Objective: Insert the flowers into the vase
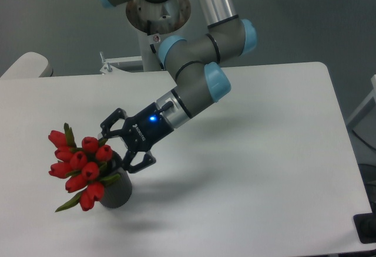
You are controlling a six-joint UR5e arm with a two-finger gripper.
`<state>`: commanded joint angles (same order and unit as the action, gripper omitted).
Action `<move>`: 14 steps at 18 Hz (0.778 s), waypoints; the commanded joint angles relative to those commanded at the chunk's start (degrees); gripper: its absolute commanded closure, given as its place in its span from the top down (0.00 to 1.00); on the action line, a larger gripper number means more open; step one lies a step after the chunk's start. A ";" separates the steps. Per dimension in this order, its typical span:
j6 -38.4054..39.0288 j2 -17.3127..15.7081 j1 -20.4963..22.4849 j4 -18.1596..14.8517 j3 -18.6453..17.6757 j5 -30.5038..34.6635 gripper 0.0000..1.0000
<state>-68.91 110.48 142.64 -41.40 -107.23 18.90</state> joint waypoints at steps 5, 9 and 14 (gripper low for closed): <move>-0.17 -1.75 2.99 -0.09 -0.44 0.35 1.00; -1.31 -2.11 5.18 -0.09 0.44 1.84 1.00; -4.04 -2.72 9.49 -0.18 1.49 7.20 1.00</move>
<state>-72.95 107.76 152.13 -41.57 -105.73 26.09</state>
